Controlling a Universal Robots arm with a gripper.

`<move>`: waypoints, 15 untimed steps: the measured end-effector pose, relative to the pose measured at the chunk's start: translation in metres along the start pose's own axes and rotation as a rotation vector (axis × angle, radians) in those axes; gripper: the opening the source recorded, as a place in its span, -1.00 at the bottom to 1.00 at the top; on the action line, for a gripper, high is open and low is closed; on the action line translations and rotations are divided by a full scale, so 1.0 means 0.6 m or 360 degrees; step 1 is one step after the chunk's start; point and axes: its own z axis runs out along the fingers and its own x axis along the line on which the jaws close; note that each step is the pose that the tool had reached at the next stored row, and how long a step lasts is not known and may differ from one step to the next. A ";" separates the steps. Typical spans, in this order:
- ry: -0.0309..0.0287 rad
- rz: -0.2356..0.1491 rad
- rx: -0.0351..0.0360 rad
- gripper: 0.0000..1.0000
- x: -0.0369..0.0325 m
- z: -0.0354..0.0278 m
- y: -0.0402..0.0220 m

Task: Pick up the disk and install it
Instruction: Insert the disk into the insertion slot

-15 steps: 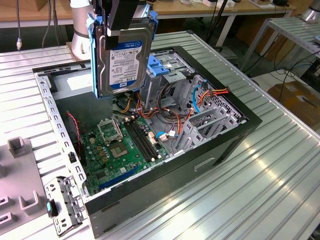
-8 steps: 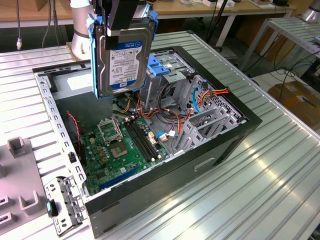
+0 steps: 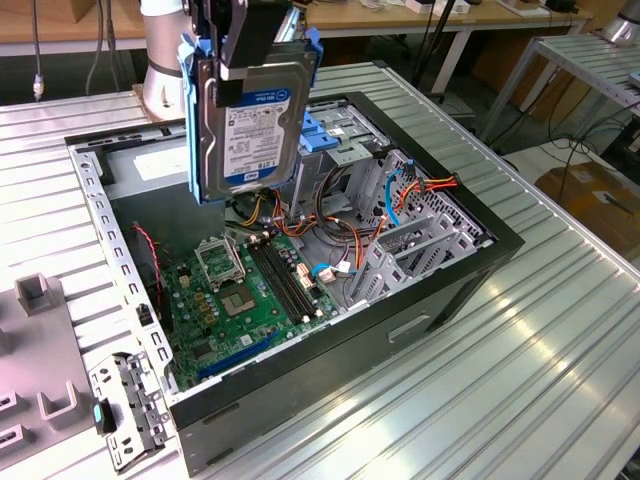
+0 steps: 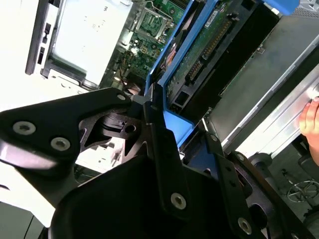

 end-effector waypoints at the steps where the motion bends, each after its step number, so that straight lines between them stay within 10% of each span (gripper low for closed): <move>1: 0.00000 0.0000 0.0000 -0.26 0.006 0.000 0.000; 9: -0.00001 0.0000 0.0000 -0.26 0.039 0.001 -0.008; 15: 0.00002 0.0000 0.0000 -0.26 0.039 0.001 -0.039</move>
